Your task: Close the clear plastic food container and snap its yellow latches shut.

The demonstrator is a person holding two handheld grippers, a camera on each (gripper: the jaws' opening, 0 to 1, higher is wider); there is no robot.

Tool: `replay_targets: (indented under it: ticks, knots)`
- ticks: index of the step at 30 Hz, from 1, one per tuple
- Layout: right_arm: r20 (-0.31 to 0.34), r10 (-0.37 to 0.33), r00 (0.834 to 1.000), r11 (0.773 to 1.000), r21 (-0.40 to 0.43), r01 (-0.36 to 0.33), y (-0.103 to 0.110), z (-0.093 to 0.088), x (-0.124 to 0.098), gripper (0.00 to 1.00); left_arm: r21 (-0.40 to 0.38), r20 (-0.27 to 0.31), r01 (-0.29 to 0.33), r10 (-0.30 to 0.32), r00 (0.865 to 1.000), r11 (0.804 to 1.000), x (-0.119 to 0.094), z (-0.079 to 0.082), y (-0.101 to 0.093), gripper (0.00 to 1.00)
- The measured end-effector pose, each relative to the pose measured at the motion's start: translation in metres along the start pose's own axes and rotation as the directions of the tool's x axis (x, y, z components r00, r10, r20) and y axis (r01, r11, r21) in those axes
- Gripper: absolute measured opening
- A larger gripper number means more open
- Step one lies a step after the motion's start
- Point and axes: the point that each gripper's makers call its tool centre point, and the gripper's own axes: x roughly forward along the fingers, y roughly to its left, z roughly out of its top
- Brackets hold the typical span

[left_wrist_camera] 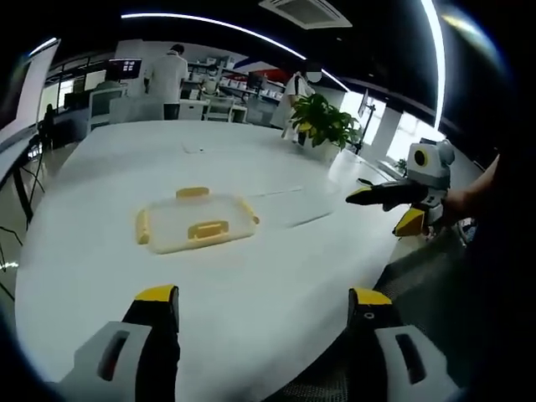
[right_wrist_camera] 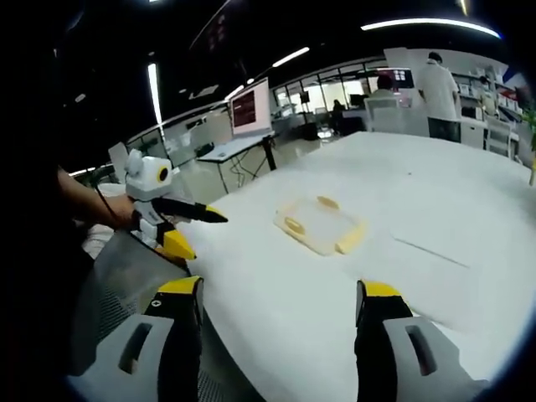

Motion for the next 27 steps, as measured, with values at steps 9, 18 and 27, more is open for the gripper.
replay_targets:
  ticks: [9, 18, 27]
  knots:
    - [-0.010, 0.002, 1.000, 1.000, -0.012, -0.002, -0.002, 0.000, 0.003, 0.72, 0.013, -0.032, 0.012, -0.012, 0.999, 1.000, 0.001, -0.001, 0.007, 0.77]
    - [-0.019, 0.011, 1.000, 0.999, -0.032, -0.012, -0.005, 0.003, 0.010, 0.71, 0.012, -0.045, 0.019, -0.019, 0.999, 1.000, 0.001, -0.001, 0.012, 0.76]
    - [-0.024, 0.029, 0.999, 0.998, -0.047, -0.030, -0.008, 0.009, 0.019, 0.70, 0.046, -0.048, 0.029, -0.027, 0.998, 0.999, 0.005, 0.010, 0.016, 0.76]
